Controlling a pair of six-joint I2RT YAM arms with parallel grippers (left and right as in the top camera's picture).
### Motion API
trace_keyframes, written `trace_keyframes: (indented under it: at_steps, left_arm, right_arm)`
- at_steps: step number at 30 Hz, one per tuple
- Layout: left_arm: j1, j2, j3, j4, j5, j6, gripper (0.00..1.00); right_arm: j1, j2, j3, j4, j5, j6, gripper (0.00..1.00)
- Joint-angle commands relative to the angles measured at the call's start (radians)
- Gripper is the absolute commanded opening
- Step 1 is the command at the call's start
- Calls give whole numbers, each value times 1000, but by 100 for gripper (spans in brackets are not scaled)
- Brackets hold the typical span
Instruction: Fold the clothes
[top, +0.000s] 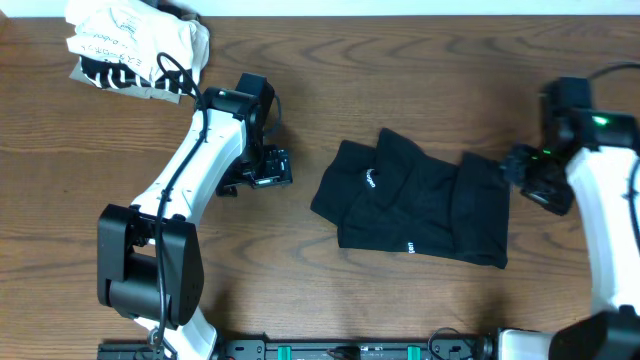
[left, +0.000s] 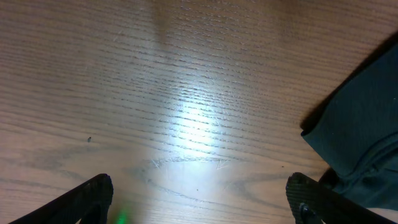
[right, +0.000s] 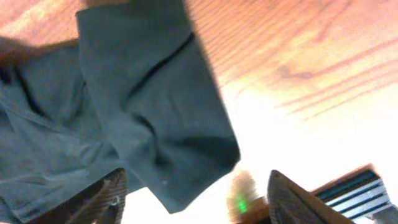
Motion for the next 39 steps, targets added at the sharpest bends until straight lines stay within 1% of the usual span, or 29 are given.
trace_keyframes:
  at_steps: [1,2,4,7,9,12,15,16,18,22,32,37,39]
  left_arm:
    - [3,-3,-6,-3,-4,-5,91]
    - [3,-2,-6,-3,-4,-5,91]
    - [3,-3,-6,-3,-4,-5,91]
    - [3,-3,-6,-11,-4,-5,91]
    - [3,-3,-6,-23,-4,-5,91]
    - [3,-3,-6,-30,-4,-5,91]
    - [3,-3,-6,-29,-4,-5,91]
    - [3,-2,-6,-28,-4,-5,91]
    - [3,-3,-6,-25,-4,-5,91]
    - [3,-3,-6,-21,-4,-5,91]
    - [3,-2,-6,-21,-4,-5,91]
    - [3,-3,-6,-21,-4,-5,91]
    - [3,-3,-6,-21,-4,-5,91]
  right_arm:
    - [-41,1,-43,0,-50,-35,53]
    - [-44,2,-68,16,-64,-35,43]
    - [-43,2,-122,59,-84,-35,31]
    - [-43,2,-233,143,-122,-30,20]
    - [-43,2,-309,194,-142,2,13]
    - [-43,2,-402,254,-141,53,9]
    - [-42,2,-486,317,-161,70,9]
    - [-42,2,-509,333,-180,70,9]
    - [-37,2,-563,370,-243,69,3]
    - [-6,2,-621,410,-337,69,1]
    - [113,2,-626,424,-444,53,3]
    - [105,-9,-587,417,-460,40,1]
    - [87,-29,-543,400,-515,25,2]
